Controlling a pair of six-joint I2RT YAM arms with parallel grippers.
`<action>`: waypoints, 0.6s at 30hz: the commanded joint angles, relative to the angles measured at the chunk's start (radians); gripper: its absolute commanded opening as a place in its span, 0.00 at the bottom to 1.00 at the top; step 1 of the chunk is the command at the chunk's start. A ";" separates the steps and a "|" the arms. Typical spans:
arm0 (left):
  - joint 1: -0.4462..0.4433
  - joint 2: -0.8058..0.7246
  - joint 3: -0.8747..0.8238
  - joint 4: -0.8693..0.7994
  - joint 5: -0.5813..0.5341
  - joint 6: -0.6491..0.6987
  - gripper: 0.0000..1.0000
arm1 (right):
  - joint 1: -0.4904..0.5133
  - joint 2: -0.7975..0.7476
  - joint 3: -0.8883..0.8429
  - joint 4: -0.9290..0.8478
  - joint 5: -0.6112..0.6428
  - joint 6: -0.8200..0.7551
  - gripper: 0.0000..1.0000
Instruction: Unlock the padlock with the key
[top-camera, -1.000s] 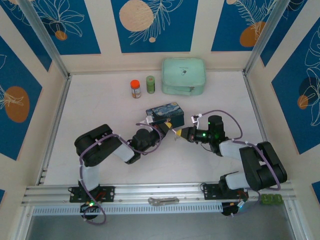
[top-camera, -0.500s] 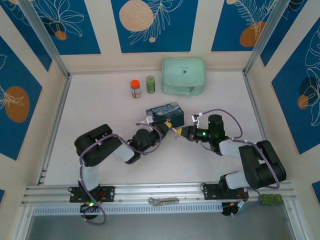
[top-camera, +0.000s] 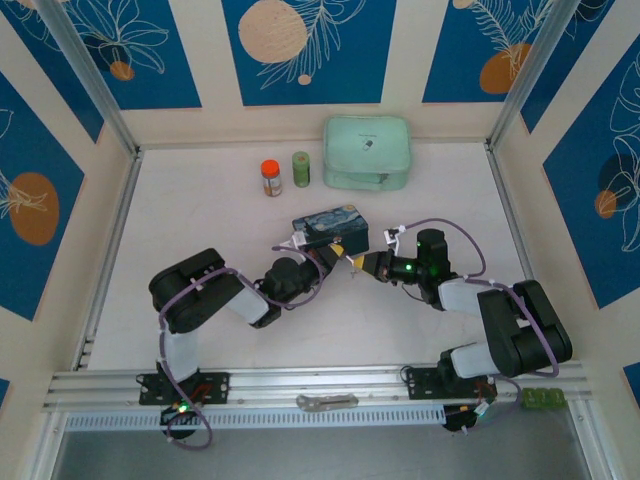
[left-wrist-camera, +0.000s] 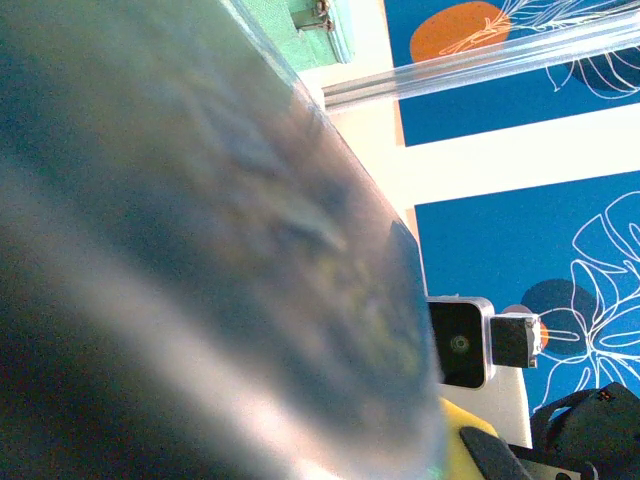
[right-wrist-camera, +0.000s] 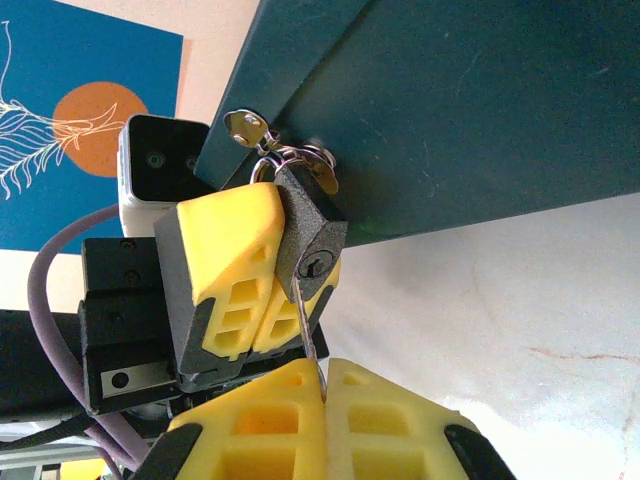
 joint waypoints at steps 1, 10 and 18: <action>-0.002 -0.024 0.025 0.098 0.025 0.007 0.00 | 0.000 0.018 0.027 -0.016 0.002 -0.024 0.00; -0.002 -0.029 0.027 0.096 0.030 0.006 0.00 | 0.005 0.021 0.029 -0.016 0.002 -0.025 0.00; -0.003 -0.030 0.028 0.089 0.036 0.004 0.00 | 0.008 0.013 0.043 0.008 -0.021 -0.019 0.00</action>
